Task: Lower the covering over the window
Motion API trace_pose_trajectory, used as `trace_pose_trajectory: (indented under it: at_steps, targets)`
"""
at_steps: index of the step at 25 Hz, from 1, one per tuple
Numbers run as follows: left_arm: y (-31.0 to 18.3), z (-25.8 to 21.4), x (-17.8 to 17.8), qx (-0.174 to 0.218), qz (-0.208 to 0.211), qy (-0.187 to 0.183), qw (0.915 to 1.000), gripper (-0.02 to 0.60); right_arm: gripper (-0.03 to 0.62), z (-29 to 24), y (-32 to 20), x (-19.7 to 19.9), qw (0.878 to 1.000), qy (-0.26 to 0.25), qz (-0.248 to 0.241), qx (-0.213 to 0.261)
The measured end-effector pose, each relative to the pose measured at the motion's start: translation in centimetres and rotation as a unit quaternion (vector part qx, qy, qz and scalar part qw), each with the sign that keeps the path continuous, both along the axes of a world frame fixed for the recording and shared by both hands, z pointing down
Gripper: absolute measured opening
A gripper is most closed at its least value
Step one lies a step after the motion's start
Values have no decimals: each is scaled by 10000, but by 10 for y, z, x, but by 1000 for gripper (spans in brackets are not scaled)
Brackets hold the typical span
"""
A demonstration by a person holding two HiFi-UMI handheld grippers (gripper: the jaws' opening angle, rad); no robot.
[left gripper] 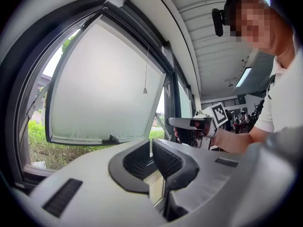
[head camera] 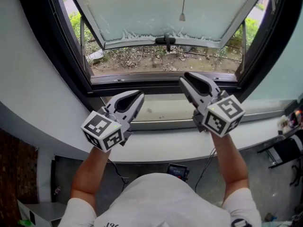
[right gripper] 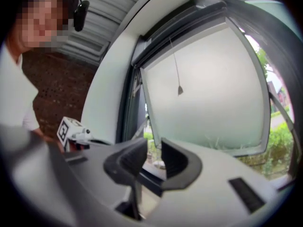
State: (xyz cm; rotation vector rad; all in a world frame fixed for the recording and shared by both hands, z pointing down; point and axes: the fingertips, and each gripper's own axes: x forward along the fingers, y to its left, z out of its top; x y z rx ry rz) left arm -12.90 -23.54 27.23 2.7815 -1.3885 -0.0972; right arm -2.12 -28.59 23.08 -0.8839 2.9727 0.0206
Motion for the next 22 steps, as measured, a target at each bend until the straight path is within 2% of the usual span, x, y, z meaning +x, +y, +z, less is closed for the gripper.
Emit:
trace_pose_trajectory:
  at_steps: [5,13,17,22]
  targets:
    - [-13,-32,3,351,7,-215,9992,25,91,-32,-19,4,9992,59,185,344]
    - [-36,-68,3,622,-62,-546,9965,25,91,-72,-49,5,9963,187,440,720]
    - [-45,-81,2,709,-121,-754,9946,25,91,-93,-64,1,9938,282,557,918]
    - [-56,-89,-2,700,-154,-892,9934,25,95,-115,-79,-9,9937,204,577,942]
